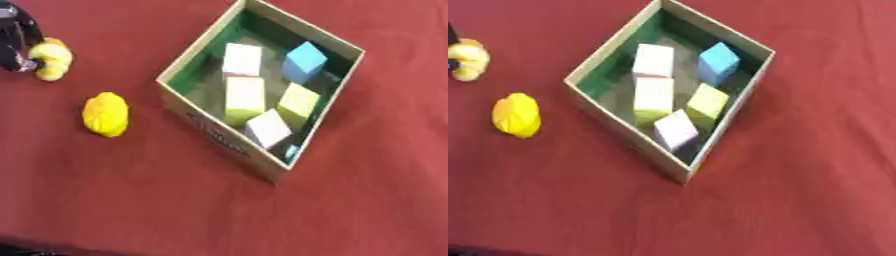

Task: Pick up objects on the table and place them in the box.

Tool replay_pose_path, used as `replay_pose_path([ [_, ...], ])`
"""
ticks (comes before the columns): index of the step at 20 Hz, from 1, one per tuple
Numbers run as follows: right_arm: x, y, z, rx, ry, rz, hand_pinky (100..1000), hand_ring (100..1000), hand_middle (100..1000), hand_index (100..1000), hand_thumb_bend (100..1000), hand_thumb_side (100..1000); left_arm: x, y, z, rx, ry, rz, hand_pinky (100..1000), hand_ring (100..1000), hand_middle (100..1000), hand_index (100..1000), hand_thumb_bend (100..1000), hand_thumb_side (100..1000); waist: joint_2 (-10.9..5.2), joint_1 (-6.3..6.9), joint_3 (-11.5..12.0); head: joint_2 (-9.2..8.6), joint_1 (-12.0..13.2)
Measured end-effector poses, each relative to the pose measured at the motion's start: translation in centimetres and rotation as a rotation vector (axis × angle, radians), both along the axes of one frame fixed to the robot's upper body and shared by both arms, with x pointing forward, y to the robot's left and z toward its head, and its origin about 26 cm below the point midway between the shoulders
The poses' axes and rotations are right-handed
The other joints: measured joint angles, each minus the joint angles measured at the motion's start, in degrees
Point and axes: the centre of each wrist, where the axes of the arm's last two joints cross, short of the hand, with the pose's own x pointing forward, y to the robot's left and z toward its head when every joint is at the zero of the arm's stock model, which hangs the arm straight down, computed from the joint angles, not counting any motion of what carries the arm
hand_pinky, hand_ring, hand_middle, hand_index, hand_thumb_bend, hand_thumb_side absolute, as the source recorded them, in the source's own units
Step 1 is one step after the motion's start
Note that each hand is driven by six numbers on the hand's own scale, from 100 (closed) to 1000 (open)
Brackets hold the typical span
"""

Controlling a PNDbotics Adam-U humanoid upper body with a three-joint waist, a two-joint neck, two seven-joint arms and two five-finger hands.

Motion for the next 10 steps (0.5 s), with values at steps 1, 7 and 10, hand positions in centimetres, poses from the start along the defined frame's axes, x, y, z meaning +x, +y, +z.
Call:
replay_pose_path([
  [1, 0.00, 0.00, -0.01, 0.003, 0.000, -0.001, 812, 800, 619, 802, 100, 576, 0.09, -0.12, -0.17, 0.007, -0.012, -0.001, 660, 567, 550, 637, 250, 100, 0.00, -0.02, 0.0, 0.00, 0.0],
  [7, -0.03, -0.11, 0.01, 0.017, 0.000, -0.004, 811, 800, 618, 800, 100, 576, 0.47, -0.39, -0.94, 0.023, -0.058, -0.011, 640, 554, 535, 620, 267, 100, -0.05, 0.17, -0.2, 0.01, 0.0],
  [10, -0.03, -0.09, -0.12, 0.025, 0.002, -0.004, 810, 800, 618, 800, 100, 576, 0.54, -0.49, -0.95, 0.027, -0.066, -0.014, 644, 557, 544, 632, 271, 100, -0.41, 0.24, -0.4, 0.04, 0.0],
])
